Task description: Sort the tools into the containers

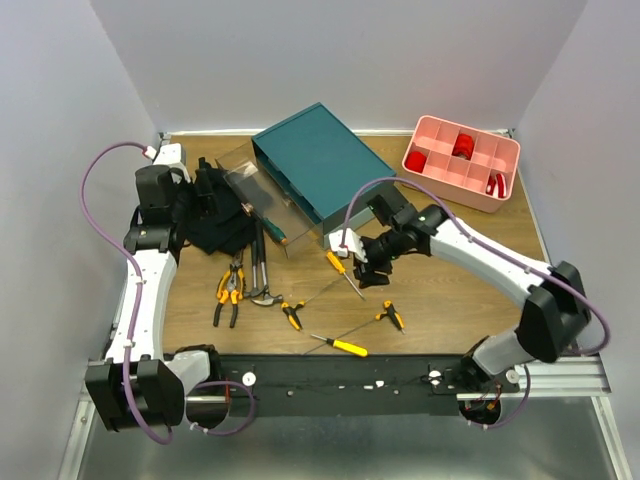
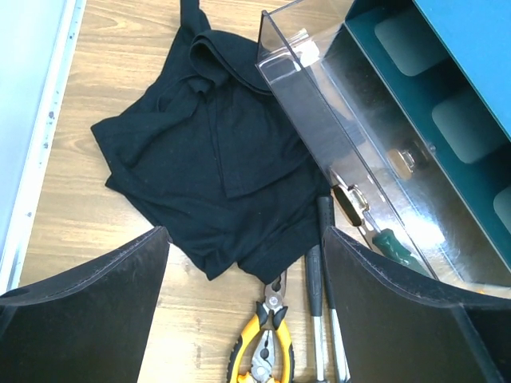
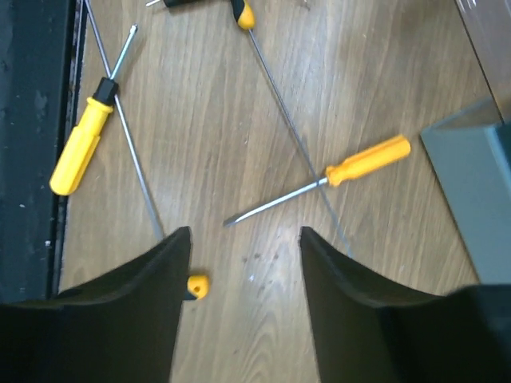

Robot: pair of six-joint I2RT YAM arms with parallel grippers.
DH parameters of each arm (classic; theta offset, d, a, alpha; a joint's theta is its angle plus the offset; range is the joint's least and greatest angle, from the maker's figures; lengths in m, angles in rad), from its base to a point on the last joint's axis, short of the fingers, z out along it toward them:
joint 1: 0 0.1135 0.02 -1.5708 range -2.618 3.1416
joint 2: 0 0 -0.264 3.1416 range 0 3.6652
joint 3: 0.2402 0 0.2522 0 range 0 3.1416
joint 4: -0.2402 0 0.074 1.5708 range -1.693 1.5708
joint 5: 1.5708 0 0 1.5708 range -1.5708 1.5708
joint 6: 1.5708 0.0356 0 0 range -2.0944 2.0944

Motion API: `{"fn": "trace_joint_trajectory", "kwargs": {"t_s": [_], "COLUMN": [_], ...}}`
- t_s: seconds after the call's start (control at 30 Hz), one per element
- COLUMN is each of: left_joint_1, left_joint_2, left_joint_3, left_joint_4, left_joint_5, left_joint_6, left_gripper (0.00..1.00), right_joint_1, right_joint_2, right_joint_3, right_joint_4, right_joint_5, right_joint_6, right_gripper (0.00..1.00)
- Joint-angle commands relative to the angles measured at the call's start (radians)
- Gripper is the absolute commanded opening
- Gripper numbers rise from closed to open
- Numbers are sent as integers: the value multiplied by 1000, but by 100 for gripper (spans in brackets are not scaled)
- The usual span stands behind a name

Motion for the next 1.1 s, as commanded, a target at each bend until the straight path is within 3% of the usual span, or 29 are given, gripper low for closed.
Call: {"fn": "trace_joint_trajectory", "kwargs": {"t_s": [0.0,0.33,0.77,0.83,0.93,0.97,1.07], "left_joint_1": [10,45,112,120,137,140,143], "left_joint_2": [-4,-42,-57,-71,-89,-93,-106], "left_joint_3": [-19,-24,-13,-21,-28,-28,-27], "left_joint_4": [20,5,32,29,22,21,20], "left_joint_5": [20,35,86,92,101,101,105], "left_joint_6": [4,-11,-68,-73,-82,-84,-82], "left_gripper": [88,88,86,86,86,86,86], "right_joint_1": [17,75,130,135,137,138,137], "right_joint_2": [157,334,463,478,471,460,342], "right_joint_3": [77,129,68,62,46,39,-20], "right_joint_4": [81,141,296,301,273,256,174], "right_joint_5": [-80,-29,159,178,187,180,140], "right_joint_6": [-125,-195,-212,-220,-237,-244,-298], "right_gripper": [59,56,51,47,26,12,1]}}
